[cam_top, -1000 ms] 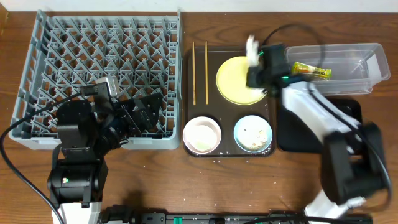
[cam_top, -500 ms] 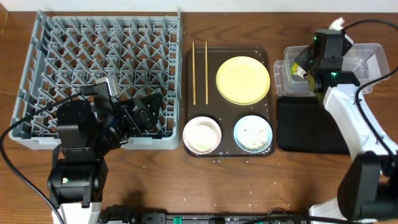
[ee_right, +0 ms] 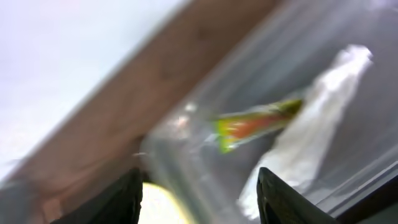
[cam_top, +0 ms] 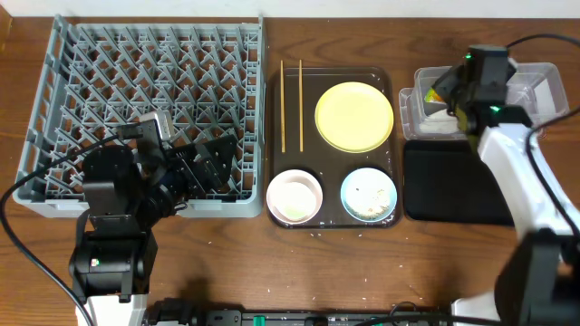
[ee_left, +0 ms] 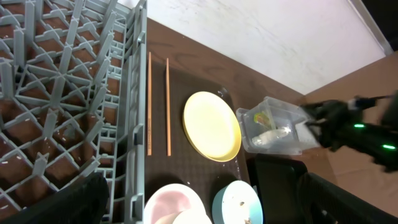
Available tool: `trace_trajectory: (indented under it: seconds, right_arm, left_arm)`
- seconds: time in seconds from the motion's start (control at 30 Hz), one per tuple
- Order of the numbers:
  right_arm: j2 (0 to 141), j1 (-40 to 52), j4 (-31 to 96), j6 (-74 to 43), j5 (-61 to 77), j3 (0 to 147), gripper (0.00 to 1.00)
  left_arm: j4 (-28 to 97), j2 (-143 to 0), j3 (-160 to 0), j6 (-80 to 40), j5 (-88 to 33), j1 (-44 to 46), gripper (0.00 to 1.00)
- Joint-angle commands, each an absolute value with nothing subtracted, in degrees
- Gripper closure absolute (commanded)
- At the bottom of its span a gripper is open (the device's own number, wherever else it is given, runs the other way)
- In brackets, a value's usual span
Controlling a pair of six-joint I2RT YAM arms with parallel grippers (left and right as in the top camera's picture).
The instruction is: Sort waste into correct bins and load items into the dishwasher
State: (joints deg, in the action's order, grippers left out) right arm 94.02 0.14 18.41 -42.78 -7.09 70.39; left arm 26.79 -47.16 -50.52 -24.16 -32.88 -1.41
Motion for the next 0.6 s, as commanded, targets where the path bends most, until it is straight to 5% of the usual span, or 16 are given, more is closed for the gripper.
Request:
trace_trajectory:
  seconds: [0.0, 0.23, 0.57]
  right_arm:
    - [87.0, 1.9, 18.5, -32.3, 4.9, 70.6, 0.42]
    - [84.8, 10.5, 25.8, -15.0, 22.1, 70.5, 0.34]
    - [86.3, 24.3, 37.9, -4.0, 22.1, 70.5, 0.34]
  left_arm:
    - [26.8, -47.1, -51.6, -23.6, -33.5, -1.5, 0.02]
    - [27.0, -47.1, -51.6, -23.7, -34.0, -1.5, 0.02]
    - [30.7, -47.7, -51.5, -23.6, -34.9, -1.5, 0.02]
